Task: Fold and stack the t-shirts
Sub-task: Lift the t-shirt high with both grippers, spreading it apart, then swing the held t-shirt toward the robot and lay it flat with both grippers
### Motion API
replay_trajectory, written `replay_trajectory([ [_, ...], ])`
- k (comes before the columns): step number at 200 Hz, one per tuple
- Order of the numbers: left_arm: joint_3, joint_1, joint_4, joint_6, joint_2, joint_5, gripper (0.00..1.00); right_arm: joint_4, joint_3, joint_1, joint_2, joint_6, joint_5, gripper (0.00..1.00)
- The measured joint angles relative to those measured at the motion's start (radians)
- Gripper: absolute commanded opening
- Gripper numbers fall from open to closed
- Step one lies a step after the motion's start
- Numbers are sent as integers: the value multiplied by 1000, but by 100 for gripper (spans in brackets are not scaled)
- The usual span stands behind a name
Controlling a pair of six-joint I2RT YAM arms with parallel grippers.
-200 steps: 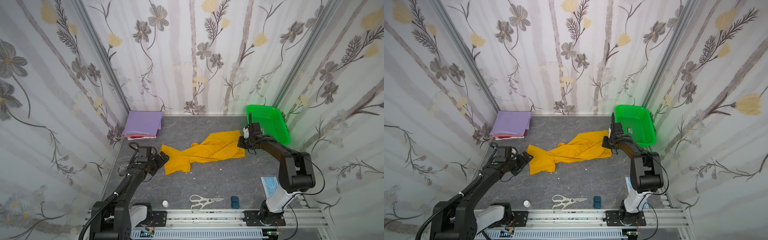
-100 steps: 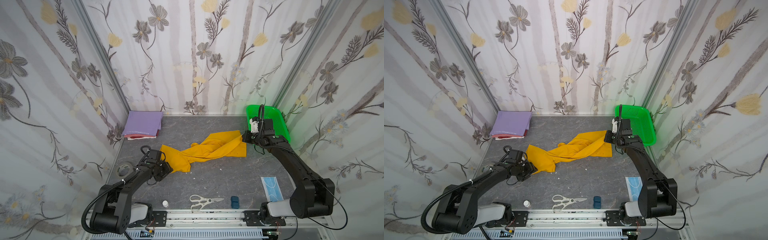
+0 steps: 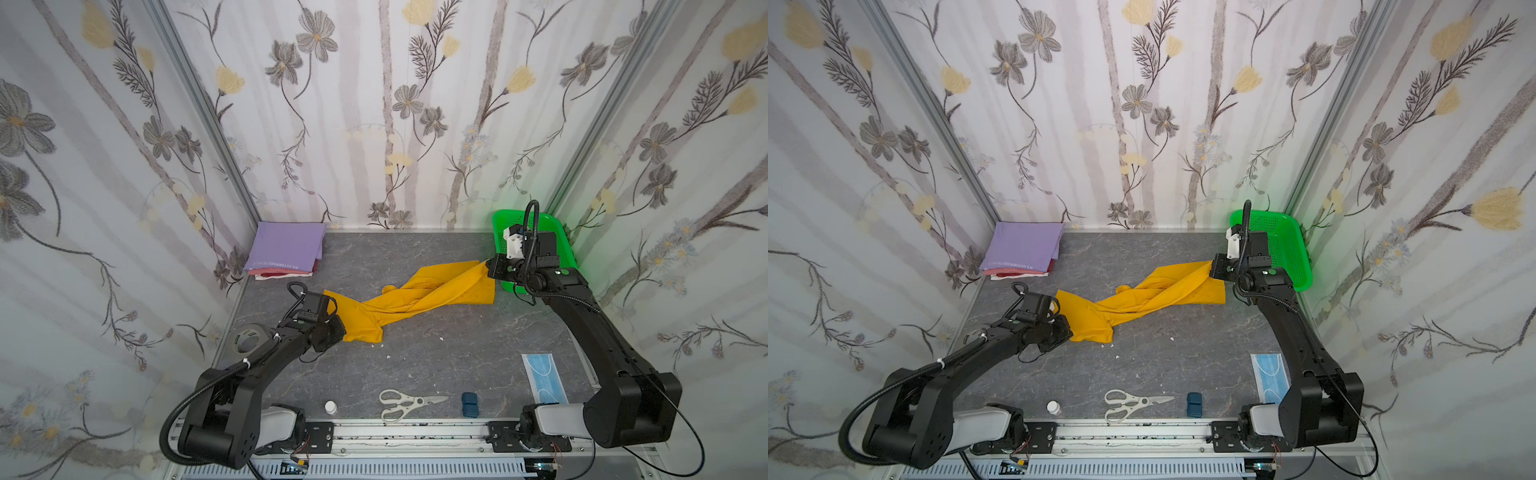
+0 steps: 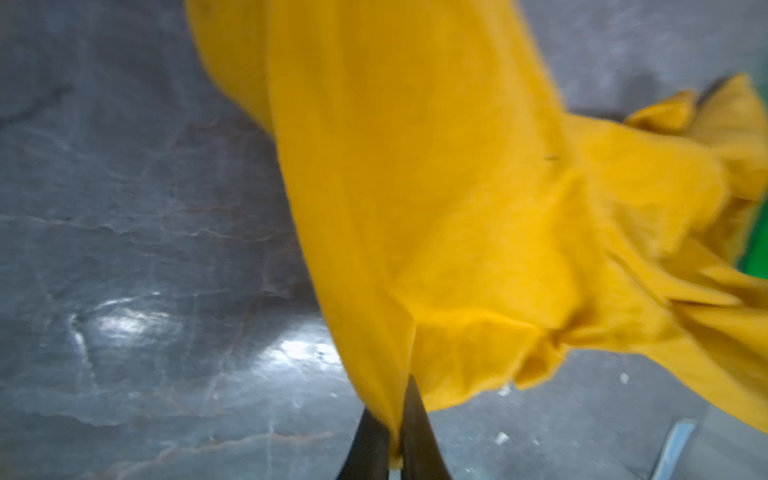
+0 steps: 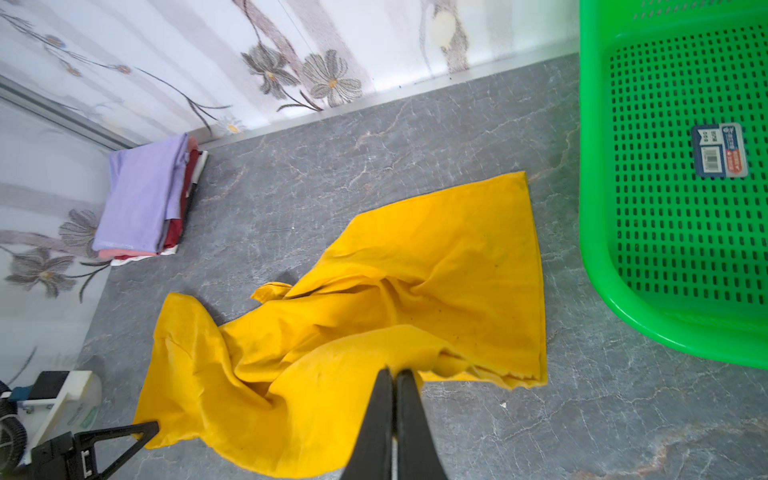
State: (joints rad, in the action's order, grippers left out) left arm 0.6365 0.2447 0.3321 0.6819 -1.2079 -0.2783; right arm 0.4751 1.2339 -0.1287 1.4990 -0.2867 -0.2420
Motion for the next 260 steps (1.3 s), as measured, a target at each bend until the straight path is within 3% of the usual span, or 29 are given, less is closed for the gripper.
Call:
replay_trajectory([
  [22,113,-12,60,-2,175,5,0,2,48,1,-25,17,-35,0],
  [41,252,-60,112,-11,227,-31,0,3,104,9,-26,23,-72,0],
  [77,602,-180,175,-49,148,-162,0,22,292,28,8,26,-126,0],
  [128,1142,-314,209,-72,49,-279,0,5,446,34,-70,18,-183,0],
  [176,1420,-351,241,-53,52,-325,0,-7,502,36,-246,-27,-206,0],
  [214,1502,-355,241,-66,35,-334,0,-29,490,68,-317,-70,-198,0],
  [260,1283,-335,248,-72,-182,-317,0,-75,347,117,-52,-143,-249,0],
])
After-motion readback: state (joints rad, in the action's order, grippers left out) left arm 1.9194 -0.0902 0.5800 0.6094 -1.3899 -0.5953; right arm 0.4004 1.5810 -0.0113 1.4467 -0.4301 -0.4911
